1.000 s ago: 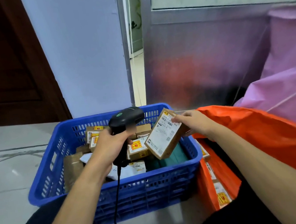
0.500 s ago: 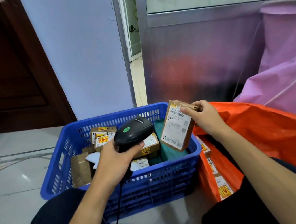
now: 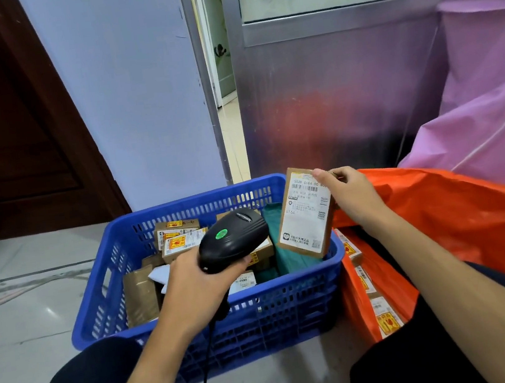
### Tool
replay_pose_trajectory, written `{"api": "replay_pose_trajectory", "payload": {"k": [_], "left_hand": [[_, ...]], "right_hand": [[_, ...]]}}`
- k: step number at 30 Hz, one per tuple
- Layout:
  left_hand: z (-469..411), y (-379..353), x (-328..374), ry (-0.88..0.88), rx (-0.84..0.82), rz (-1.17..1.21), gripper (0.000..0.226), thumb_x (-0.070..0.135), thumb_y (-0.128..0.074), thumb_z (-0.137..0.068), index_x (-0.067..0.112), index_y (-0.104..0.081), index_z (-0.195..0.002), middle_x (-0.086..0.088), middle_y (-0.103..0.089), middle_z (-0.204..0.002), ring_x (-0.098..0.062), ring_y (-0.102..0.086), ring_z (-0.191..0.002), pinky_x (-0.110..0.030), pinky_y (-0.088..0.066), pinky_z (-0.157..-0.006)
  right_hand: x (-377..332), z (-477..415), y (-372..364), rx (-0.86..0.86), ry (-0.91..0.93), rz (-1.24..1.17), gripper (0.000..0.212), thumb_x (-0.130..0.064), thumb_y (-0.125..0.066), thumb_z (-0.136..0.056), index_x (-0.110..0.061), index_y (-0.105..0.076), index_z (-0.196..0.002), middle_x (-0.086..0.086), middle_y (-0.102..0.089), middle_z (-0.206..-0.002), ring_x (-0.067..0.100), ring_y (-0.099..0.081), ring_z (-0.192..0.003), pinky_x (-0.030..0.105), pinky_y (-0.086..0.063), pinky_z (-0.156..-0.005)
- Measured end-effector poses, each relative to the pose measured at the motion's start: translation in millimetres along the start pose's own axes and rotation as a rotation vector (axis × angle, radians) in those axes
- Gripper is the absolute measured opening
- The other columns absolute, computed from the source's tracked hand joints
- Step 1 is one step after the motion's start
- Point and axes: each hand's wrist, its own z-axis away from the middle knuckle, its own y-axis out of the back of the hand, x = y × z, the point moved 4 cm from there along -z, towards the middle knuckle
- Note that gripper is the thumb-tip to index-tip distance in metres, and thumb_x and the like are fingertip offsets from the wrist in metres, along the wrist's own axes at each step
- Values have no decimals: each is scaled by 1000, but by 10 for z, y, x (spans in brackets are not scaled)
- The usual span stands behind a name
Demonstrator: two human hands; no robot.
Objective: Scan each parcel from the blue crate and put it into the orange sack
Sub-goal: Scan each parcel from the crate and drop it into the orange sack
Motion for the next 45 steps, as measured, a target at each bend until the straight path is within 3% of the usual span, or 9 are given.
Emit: {"api": "replay_pose_trajectory", "payload": {"k": [3,7,14,21,27,33,40,45], "left_hand": [[-8,-41,27,11,9,34,11,26,-87,-83,24,-77,-86,-1,-69,-62,-3,-63,-59,-15,-47,-58],[-37,-98,32,38,-7,65,12,23,-87,-83,26,-78,-90,11,-74,-68,1,-67,-67,-9,-47,-60],[-70,-156,-22,95,-70,93,15,30,-85,-84,24,-74,-77,3,-73,-70,-3,-66,-66,-9,-45,-62],[-70,-163,-48,138,-71,210,20,30,-84,-86,17,-77,-99,-10,-74,-74,-14,-68,-70,-36,-55,-80],[-84,-150,-66,131,-48,220,26,28,-83,-87,12,-75,-106,-10,-74,-74,-13,-67,-67,-33,-55,-77],[-83,-145,-54,124,-29,207,23,27,-81,-89,11,-74,-103,-8,-72,-70,-10,-66,-64,-17,-53,-65],[-81,-158,-62,134,-46,202,27,29,-82,-88,13,-74,-109,-8,-73,-74,-12,-68,-67,-23,-55,-70],[-74,-155,-43,137,-34,207,26,28,-82,-87,16,-74,-109,-5,-74,-73,-10,-68,-66,-16,-54,-65]], "right_hand": [[-14,26,8,18,9,9,41,-51,-65,-95,-17,-61,-117,-6,-68,-101,6,-65,-92,22,-47,-66],[-30,57,18,12,25,42,41,-53,-66,-94,-19,-60,-115,-7,-67,-100,5,-65,-92,21,-48,-66],[17,70,43,5,42,120,44,-57,-66,-92,-20,-61,-115,-5,-69,-101,10,-68,-94,30,-59,-76],[4,111,56,-2,56,146,42,-57,-66,-92,-22,-60,-113,-4,-69,-100,10,-68,-92,31,-60,-75],[-16,137,54,-6,72,153,41,-56,-66,-93,-21,-60,-113,-4,-68,-99,10,-67,-93,33,-60,-77],[-9,142,59,-10,75,163,41,-55,-66,-93,-21,-60,-114,-6,-68,-99,9,-67,-93,29,-59,-74],[-14,143,63,-13,91,166,43,-57,-66,-92,-20,-60,-115,-6,-67,-99,8,-66,-93,25,-55,-71],[2,137,60,-21,88,172,46,-60,-66,-91,-21,-60,-115,-5,-68,-100,10,-67,-94,30,-59,-75]]}}
